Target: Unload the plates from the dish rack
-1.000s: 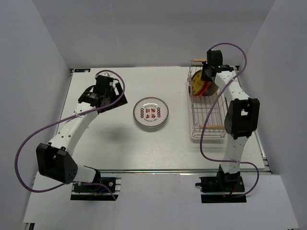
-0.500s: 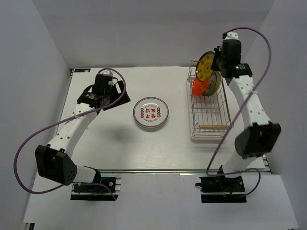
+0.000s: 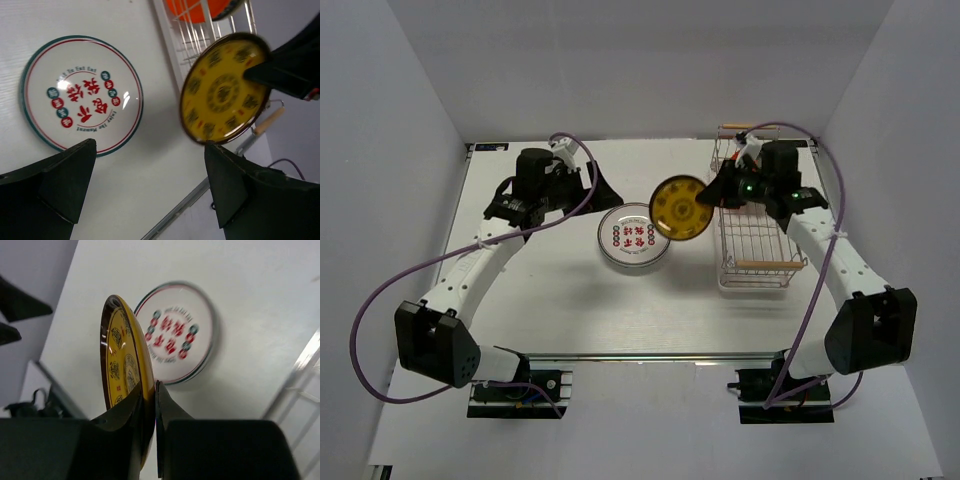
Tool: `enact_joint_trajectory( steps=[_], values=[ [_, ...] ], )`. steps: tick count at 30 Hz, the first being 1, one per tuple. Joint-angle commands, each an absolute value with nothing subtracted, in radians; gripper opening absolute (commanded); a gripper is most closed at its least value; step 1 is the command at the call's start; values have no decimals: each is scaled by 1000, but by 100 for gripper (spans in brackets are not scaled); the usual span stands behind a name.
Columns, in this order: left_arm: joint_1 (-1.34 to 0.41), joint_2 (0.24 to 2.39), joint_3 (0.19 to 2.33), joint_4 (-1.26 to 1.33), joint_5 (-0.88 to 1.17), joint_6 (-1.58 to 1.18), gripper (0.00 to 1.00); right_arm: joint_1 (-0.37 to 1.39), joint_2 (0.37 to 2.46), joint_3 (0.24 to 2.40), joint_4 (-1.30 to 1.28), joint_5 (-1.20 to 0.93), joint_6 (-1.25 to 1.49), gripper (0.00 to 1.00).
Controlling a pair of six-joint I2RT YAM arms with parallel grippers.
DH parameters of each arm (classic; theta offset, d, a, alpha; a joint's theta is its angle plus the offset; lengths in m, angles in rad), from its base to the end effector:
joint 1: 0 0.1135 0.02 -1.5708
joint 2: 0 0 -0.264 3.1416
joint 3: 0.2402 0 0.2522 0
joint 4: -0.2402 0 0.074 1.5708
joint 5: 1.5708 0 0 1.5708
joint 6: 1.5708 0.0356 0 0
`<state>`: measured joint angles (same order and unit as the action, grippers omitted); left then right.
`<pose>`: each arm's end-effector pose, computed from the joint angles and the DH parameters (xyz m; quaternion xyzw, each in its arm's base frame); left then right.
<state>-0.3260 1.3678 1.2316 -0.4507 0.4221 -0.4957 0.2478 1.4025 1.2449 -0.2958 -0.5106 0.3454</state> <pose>0.2855 -0.1119 0.3393 0.0256 0.8671 -0.3537 0.3497 0.3075 0.0957 0.3486 -0.0937 0.8260 0.3547 0.4279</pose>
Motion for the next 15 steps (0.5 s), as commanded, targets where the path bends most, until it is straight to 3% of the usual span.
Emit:
enact_joint_trajectory(
  steps=[1, 7, 10, 11, 13, 14, 15],
  values=[
    [-339, 1350, 1190, -307, 617, -477, 98, 296, 1374, 1201, -77, -745, 460, 0],
    [-339, 1419, 1196, -311, 663, -480, 98, 385, 1411, 1184, -12, -830, 505, 0],
    [-339, 1428, 1174, -295, 670, -483, 84, 405, 1420, 1186, 20, -833, 509, 0],
    [-339, 1427, 1167, -287, 675, -488, 67, 405, 1424, 1186, 24, -836, 511, 1],
    [-339, 1422, 1161, -278, 687, -489, 42, 417, 1440, 1195, 21, -841, 512, 4],
    [-339, 1419, 1161, -282, 684, -489, 21, 420, 1446, 1200, 18, -839, 512, 6],
    [-339, 1414, 1161, -290, 672, -489, 11, 419, 1450, 1203, 3, -833, 509, 9]
  ],
)
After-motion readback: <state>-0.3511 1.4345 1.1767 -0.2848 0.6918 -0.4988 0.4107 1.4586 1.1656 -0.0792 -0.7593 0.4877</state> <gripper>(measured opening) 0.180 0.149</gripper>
